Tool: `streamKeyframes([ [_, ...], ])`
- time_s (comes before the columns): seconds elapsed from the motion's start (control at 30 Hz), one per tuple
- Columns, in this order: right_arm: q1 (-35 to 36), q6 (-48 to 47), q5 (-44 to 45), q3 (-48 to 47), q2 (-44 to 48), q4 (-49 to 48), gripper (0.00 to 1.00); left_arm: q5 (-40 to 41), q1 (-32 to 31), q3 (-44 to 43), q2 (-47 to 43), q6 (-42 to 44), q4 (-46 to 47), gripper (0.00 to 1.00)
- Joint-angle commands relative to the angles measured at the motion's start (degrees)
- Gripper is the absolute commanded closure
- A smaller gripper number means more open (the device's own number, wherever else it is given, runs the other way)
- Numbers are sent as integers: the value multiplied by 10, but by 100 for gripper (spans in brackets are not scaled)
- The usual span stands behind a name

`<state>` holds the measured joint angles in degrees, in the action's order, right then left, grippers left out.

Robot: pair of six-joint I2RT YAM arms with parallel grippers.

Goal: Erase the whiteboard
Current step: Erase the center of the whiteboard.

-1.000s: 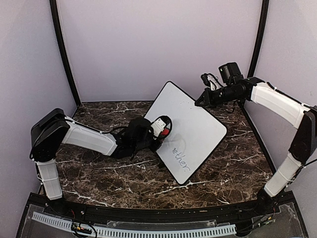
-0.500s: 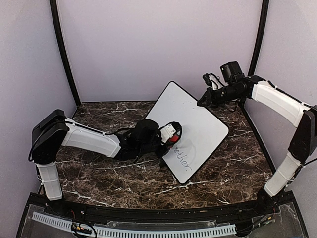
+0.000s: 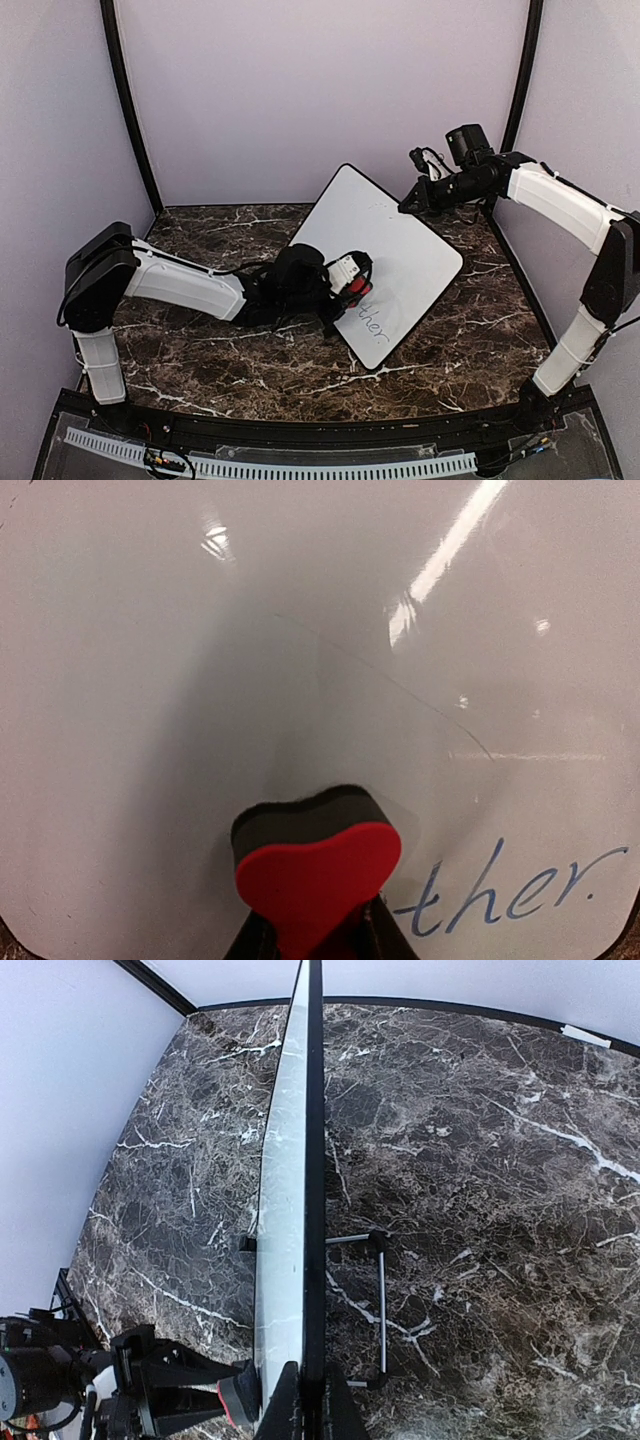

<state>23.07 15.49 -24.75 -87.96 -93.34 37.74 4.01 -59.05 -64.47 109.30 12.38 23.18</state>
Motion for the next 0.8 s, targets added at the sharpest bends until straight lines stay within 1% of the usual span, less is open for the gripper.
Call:
streamKeyframes([
  [0.0,5,6,-1,-8,-11,2,100,28,49,4,32,-10,-45,100],
  [0.13,5,7,-2,-2,-6,-2,100,47,55,-16,50,13,-72,100],
  [0.27,4,8,-1,1,-2,-2,100,14,51,-22,58,0,-77,100],
  [0.63,5,9,0,-2,2,0,100,-35,-32,12,35,4,-57,100],
  [0.77,5,9,0,-4,3,1,100,-38,-53,28,28,3,-44,100],
])
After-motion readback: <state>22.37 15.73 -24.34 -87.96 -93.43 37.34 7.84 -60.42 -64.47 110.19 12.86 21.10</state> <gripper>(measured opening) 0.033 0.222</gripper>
